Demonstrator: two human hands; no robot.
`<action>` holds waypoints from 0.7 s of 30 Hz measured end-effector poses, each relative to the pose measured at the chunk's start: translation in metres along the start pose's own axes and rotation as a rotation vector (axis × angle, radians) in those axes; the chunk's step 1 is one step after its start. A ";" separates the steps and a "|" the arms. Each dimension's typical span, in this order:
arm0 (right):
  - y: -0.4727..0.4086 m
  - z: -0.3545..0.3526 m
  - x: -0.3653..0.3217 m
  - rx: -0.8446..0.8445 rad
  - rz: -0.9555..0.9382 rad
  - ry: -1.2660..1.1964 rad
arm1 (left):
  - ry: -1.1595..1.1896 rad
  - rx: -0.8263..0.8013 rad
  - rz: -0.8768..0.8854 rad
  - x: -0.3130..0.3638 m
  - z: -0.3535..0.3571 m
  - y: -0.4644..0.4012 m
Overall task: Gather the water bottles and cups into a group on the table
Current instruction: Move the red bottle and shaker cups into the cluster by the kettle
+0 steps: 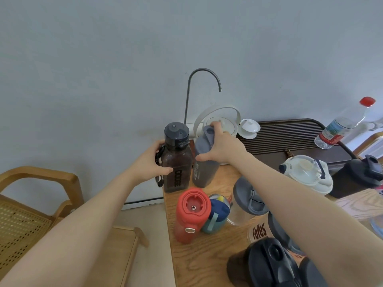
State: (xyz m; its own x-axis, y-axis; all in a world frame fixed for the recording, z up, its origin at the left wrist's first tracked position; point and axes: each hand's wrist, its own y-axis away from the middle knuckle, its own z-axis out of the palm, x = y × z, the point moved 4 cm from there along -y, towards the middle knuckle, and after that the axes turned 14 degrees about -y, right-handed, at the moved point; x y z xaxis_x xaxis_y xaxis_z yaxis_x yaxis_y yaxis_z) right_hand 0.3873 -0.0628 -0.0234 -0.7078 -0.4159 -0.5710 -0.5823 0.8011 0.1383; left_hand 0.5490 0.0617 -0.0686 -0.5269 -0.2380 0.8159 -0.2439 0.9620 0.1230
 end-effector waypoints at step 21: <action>0.142 0.030 -0.056 -0.401 -0.531 0.456 | -0.066 0.410 -0.014 0.019 0.001 0.063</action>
State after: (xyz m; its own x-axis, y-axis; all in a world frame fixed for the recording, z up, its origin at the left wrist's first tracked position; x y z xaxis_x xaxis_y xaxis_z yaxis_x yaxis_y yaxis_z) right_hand 0.3556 0.0873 0.0038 -0.3398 -0.9017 -0.2674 -0.9246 0.2681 0.2708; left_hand 0.5227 0.1174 -0.0461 -0.5689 -0.2716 0.7763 -0.5485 0.8286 -0.1120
